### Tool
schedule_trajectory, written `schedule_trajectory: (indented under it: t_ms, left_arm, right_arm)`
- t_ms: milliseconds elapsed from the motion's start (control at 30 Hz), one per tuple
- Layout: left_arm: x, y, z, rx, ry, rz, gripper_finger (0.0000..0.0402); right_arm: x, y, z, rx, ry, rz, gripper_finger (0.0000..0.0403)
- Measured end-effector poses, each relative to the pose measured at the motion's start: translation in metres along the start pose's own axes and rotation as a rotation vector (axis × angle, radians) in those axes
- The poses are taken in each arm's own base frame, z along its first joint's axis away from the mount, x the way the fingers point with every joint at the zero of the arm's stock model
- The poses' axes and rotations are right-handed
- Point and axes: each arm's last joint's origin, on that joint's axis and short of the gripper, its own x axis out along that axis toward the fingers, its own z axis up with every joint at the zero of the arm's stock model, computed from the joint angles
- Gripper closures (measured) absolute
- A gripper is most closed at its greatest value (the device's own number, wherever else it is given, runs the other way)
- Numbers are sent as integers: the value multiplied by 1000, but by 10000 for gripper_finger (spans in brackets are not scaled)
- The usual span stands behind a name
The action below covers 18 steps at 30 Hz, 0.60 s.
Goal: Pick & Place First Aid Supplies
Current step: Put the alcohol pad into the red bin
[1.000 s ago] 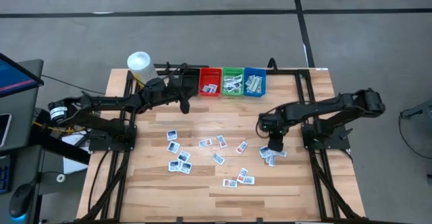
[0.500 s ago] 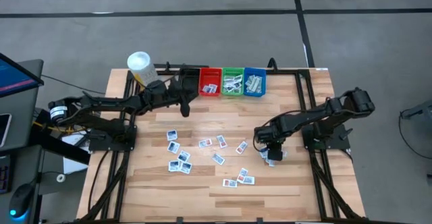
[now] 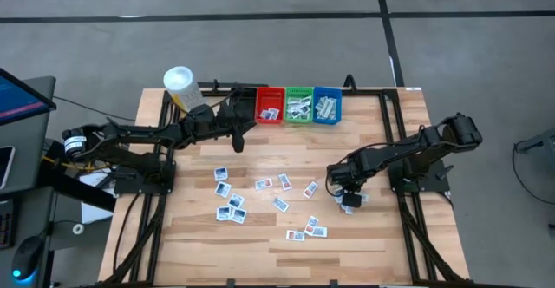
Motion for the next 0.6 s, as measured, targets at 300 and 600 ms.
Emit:
schedule_trajectory:
  t_ms: [300, 600]
  left_arm:
    - [0, 0, 3, 0, -32, -3, 300]
    - [-1, -2, 16, -87, -152, -37, 300]
  right_arm:
    - [-34, -7, 8, 114, -178, 33, 400]
    - [-96, -24, 34, 166, -572, 92, 402]
